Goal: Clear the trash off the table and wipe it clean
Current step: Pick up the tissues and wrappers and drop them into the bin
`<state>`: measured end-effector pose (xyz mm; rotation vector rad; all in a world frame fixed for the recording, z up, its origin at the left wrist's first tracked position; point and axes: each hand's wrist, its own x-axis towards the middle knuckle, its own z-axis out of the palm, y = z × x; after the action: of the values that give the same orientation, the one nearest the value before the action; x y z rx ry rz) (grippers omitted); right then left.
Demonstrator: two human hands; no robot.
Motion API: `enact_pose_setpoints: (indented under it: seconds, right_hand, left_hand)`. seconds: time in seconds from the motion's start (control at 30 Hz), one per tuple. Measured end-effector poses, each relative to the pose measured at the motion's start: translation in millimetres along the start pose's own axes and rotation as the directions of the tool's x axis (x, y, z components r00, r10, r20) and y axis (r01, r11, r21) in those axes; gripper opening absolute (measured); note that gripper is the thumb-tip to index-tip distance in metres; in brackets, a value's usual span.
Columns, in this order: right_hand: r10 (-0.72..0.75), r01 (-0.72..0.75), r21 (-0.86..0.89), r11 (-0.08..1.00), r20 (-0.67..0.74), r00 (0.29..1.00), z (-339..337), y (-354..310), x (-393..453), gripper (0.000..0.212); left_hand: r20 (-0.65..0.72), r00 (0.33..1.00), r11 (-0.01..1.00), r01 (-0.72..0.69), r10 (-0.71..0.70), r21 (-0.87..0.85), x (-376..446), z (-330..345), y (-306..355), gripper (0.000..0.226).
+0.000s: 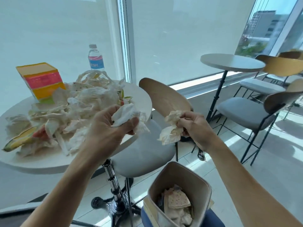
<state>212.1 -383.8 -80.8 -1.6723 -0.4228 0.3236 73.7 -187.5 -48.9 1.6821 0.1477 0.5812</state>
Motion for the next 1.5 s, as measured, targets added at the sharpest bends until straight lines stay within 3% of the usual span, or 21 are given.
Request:
enact_pose_setpoints:
  seconds: [0.13,0.23,0.3,0.47,0.6,0.7,0.8,1.03,1.23,1.3,1.43,1.5]
  right_hand:
    - [0.159,-0.127,-0.292,0.948,0.089,0.983,-18.7,49.0,-9.6,0.008]
    - [0.358,-0.223,-0.471,0.853,0.217,0.908,-26.0,71.1,-17.2,0.008]
    - [0.426,-0.237,-0.566,0.79,0.229,0.875,-30.4,77.7,-20.2,0.014]
    - [0.354,-0.208,-0.57,0.795,0.158,0.922,-38.4,73.6,-18.8,0.023]
    - [0.302,-0.153,-0.565,0.811,0.18,0.936,-39.9,60.0,-17.2,0.023]
    - [0.27,-0.113,-0.555,0.824,0.209,0.94,-37.1,50.1,-18.4,0.02]
    - [0.199,-0.043,-0.534,0.845,0.239,0.95,-31.1,40.0,-18.0,0.016]
    - [-0.091,0.184,-0.319,0.93,0.284,0.954,22.6,-14.0,-5.1,0.01]
    - [-0.246,0.373,-0.359,0.856,0.352,0.903,94.8,-45.9,14.1,0.01]
    - [-0.233,0.405,-0.42,0.812,0.403,0.885,115.0,-51.4,21.4,0.016]
    - [-0.073,0.448,-0.549,0.705,0.573,0.817,153.7,-62.5,27.5,0.048]
    - [-0.007,0.475,-0.606,0.638,0.613,0.79,170.7,-65.1,29.8,0.053]
  left_hand:
    - [0.102,0.995,1.0,0.012,-0.013,0.008,-7.7,25.8,-13.2,0.016]
    - [0.16,0.985,0.996,0.052,-0.063,0.071,-10.4,38.6,-30.3,0.011]
    - [0.19,0.976,0.99,0.085,-0.105,0.111,-12.5,47.3,-42.8,0.012]
    - [0.248,0.934,0.952,0.199,-0.256,0.233,-22.9,72.8,-85.6,0.011]
    - [0.293,0.888,0.9,0.24,-0.355,0.363,-33.1,91.6,-122.0,0.014]
    - [0.311,0.854,0.864,0.267,-0.417,0.427,-42.1,102.4,-130.7,0.029]
    - [0.267,0.875,0.847,0.246,-0.403,0.471,-44.2,101.6,-121.6,0.047]
    - [0.102,0.974,0.914,0.151,-0.203,0.376,-40.8,45.3,-52.3,0.017]
    - [-0.103,0.994,0.938,0.059,-0.025,0.341,-42.3,-20.8,-9.9,0.01]
    - [-0.167,0.986,0.933,0.056,0.004,0.356,-40.5,-43.8,-5.5,0.01]
    - [-0.289,0.956,0.905,0.081,0.048,0.418,-39.0,-85.6,-2.0,0.011]
    - [-0.327,0.943,0.887,0.1,0.06,0.452,-38.7,-101.3,-1.2,0.012]
